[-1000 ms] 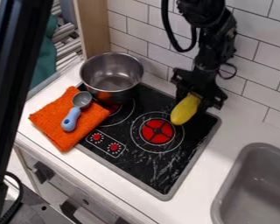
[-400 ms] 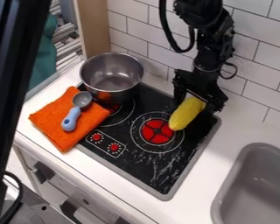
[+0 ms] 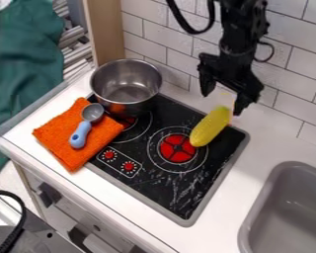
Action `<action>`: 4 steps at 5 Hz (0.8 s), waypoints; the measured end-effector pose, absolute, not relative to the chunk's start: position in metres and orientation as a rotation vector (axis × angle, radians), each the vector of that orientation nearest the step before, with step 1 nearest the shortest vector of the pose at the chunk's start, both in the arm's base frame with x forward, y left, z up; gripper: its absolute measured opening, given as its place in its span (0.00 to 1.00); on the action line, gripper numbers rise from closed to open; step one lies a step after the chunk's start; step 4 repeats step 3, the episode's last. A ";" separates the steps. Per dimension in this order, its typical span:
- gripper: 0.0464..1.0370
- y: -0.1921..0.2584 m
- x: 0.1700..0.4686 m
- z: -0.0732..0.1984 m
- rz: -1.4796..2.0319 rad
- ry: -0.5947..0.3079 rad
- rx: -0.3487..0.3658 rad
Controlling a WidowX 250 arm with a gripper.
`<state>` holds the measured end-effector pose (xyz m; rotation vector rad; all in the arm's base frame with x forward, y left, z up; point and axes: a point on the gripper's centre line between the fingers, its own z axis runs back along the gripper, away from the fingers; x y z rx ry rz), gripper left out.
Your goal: Put the yellow object on the upper right of the stove
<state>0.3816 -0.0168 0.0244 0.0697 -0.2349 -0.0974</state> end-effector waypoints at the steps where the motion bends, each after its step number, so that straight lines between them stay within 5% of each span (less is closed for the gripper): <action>1: 0.96 -0.014 0.378 0.039 -0.078 -0.255 0.069; 4: 0.96 -0.009 0.370 0.042 -0.048 -0.192 0.044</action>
